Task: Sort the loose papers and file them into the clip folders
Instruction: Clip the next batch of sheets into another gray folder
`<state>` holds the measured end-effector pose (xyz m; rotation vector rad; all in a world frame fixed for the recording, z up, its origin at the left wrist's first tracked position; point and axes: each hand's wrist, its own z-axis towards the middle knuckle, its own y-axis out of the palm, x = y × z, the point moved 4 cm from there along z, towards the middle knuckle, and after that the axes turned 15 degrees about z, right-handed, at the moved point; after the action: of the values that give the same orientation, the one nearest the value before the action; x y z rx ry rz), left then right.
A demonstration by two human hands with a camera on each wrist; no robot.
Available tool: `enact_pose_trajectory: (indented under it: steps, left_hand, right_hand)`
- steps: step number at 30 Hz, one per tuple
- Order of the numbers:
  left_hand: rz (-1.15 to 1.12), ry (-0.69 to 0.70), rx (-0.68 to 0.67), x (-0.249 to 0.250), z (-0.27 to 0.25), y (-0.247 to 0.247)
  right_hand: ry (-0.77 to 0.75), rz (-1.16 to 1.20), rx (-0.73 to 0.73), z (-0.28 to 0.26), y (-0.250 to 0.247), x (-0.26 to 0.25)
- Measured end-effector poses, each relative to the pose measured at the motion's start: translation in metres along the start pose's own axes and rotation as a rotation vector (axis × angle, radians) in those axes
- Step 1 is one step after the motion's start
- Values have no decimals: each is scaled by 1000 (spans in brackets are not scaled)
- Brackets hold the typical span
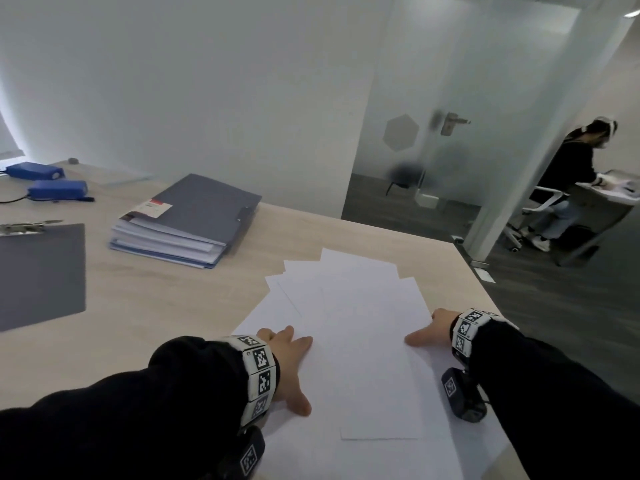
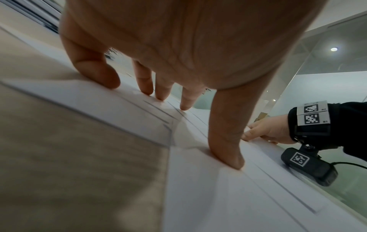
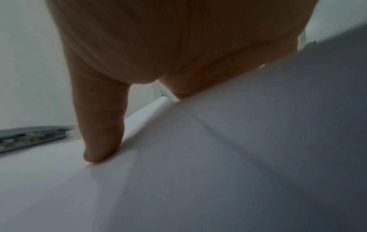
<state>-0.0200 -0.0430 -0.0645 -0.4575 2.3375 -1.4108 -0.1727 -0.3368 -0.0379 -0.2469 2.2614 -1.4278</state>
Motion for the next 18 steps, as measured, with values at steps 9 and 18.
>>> enact_pose_trajectory:
  steps: [9,18]
  left_hand:
    - [-16,-39,33,3,-8,-4]
    - [-17,-43,46,3,-8,-6]
  right_hand:
    - [-91,419,-197,-27,9,-15]
    - [-147,434,-288,-49,25,-10]
